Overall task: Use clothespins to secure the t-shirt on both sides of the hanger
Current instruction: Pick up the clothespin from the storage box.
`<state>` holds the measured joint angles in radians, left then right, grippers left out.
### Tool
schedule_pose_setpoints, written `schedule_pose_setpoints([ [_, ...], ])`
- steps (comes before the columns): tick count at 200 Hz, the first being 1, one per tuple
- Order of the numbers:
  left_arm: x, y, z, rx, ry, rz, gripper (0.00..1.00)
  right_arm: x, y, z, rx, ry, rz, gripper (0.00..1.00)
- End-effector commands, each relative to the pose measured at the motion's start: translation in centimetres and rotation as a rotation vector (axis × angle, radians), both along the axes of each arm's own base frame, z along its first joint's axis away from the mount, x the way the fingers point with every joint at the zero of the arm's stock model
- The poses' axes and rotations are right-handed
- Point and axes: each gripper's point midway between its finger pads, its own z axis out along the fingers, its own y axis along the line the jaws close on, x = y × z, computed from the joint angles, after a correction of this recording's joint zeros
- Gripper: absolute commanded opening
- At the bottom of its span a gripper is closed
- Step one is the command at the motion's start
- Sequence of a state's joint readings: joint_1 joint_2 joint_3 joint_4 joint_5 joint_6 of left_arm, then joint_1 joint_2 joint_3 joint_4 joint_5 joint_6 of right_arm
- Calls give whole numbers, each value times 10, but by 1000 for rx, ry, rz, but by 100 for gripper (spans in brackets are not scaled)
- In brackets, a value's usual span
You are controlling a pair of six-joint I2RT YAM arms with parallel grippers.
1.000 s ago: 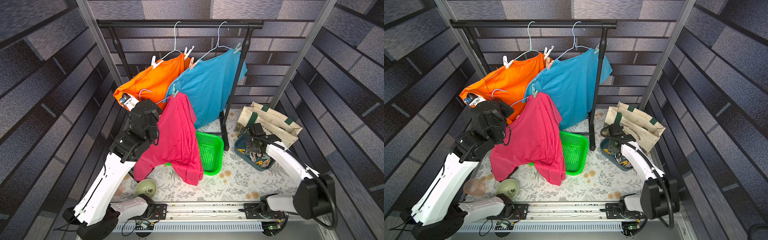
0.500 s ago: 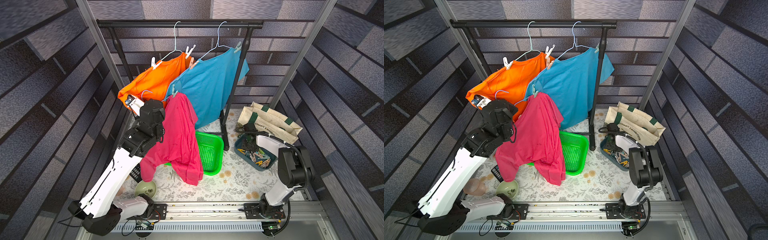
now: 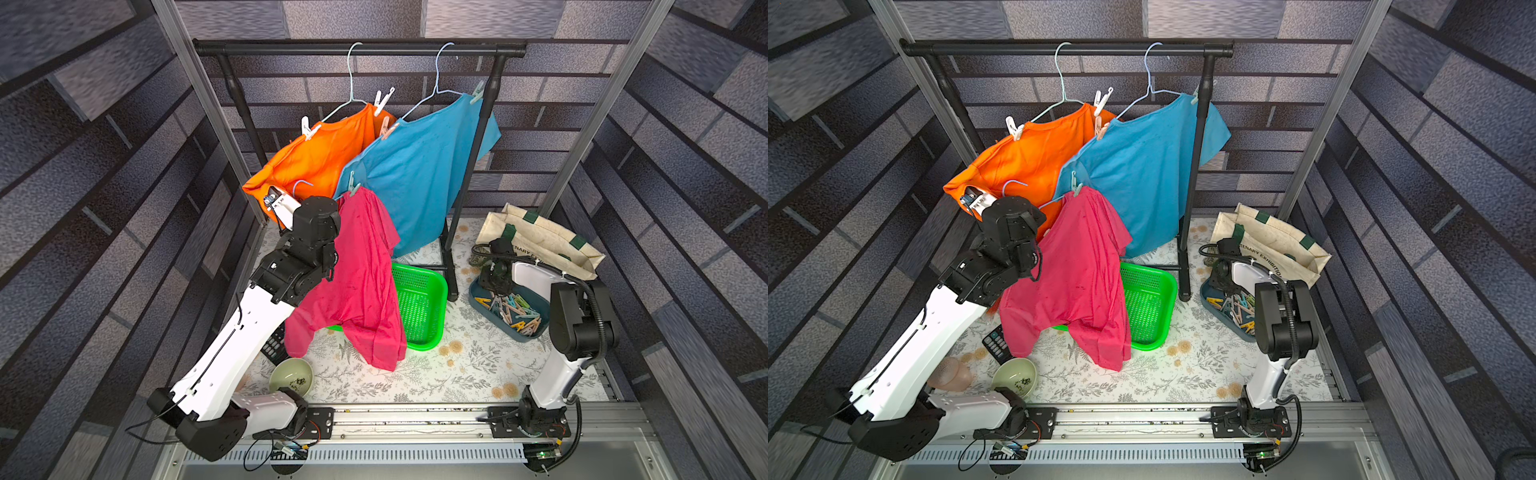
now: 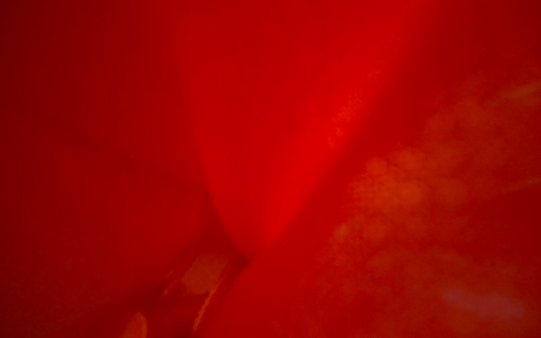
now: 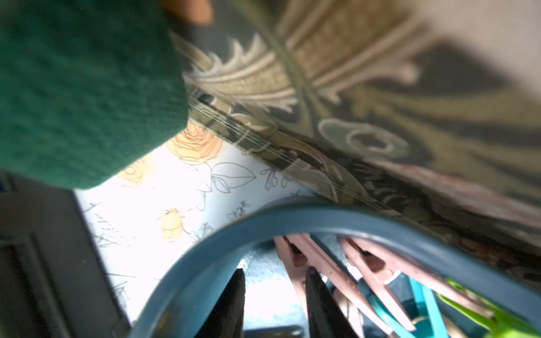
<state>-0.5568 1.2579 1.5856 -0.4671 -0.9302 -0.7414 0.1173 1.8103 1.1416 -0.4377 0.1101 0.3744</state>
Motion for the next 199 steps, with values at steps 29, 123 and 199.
schedule_pose_setpoints([
  [29,0,-2,17,-41,-53,-11,0,-9,-1,-6,28,27,-54,26],
  [123,2,-7,13,-41,-38,-28,0,-24,-12,-14,23,47,-62,32],
  [199,2,-8,12,-40,-41,-40,0,-8,-6,-17,76,37,-69,13],
])
